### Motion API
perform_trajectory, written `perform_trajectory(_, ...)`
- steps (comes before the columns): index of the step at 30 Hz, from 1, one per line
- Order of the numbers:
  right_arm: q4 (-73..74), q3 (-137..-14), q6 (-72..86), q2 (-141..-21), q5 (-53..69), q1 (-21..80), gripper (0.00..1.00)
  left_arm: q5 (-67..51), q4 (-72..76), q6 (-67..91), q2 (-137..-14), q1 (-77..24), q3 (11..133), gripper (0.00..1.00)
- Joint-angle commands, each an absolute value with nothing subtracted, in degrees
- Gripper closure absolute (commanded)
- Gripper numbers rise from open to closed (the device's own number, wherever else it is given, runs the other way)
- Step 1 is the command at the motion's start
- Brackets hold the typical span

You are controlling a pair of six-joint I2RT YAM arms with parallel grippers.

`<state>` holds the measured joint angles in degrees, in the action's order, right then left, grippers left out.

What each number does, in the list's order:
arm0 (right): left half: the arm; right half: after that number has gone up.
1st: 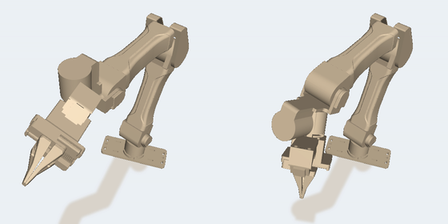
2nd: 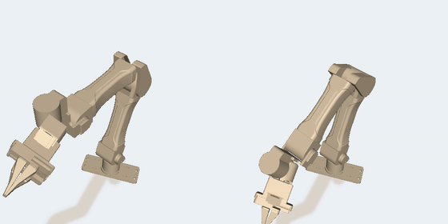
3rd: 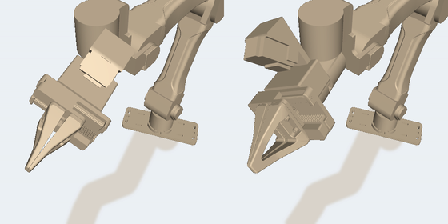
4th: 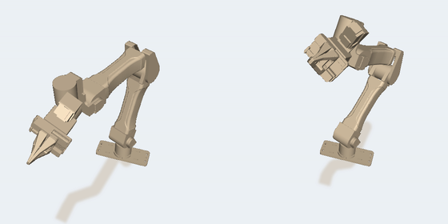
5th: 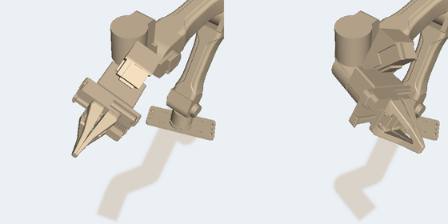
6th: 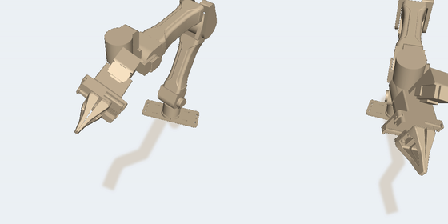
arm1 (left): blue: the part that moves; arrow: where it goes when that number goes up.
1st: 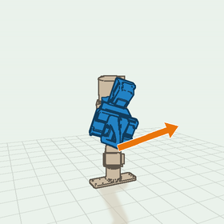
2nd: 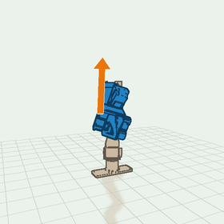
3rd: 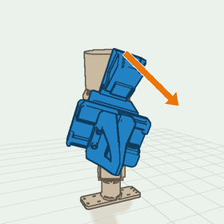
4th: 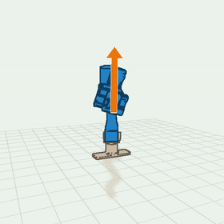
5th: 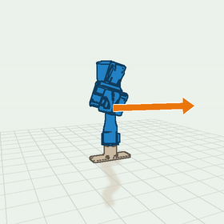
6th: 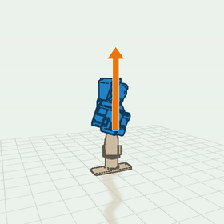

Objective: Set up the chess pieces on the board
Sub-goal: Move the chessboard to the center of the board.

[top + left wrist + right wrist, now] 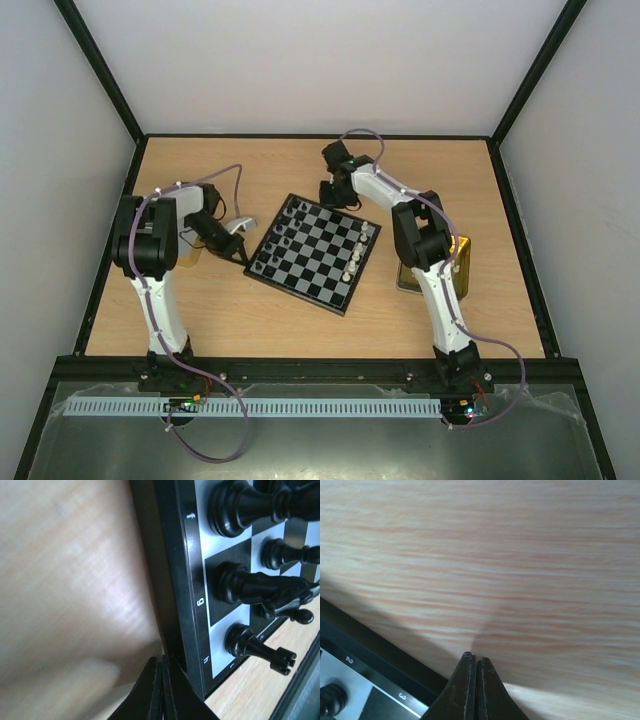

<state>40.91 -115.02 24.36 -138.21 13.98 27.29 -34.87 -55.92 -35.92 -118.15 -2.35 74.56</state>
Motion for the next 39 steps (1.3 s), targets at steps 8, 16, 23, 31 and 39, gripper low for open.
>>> perform_trajectory(8,42.99,-105.55,22.77,-134.01,16.14,33.35,0.98,-32.32,-65.77,-47.49,-113.58,-3.14,67.34,0.98)
perform_trajectory(16,41.58,-100.36,22.81,-131.14,16.30,35.95,0.98,-32.85,-67.68,-52.18,-112.20,-3.66,62.64,0.98)
perform_trajectory(23,41.73,-100.15,22.68,-131.78,16.75,38.17,0.98,-33.99,-67.87,-54.64,-111.89,-5.21,59.37,0.98)
perform_trajectory(31,42.45,-102.31,22.57,-133.14,17.45,39.49,0.98,-36.02,-67.01,-54.76,-112.74,-6.56,58.54,0.98)
perform_trajectory(39,43.20,-105.62,23.77,-132.85,12.30,39.47,0.98,-36.66,-64.30,-53.77,-112.29,-7.68,56.67,0.98)
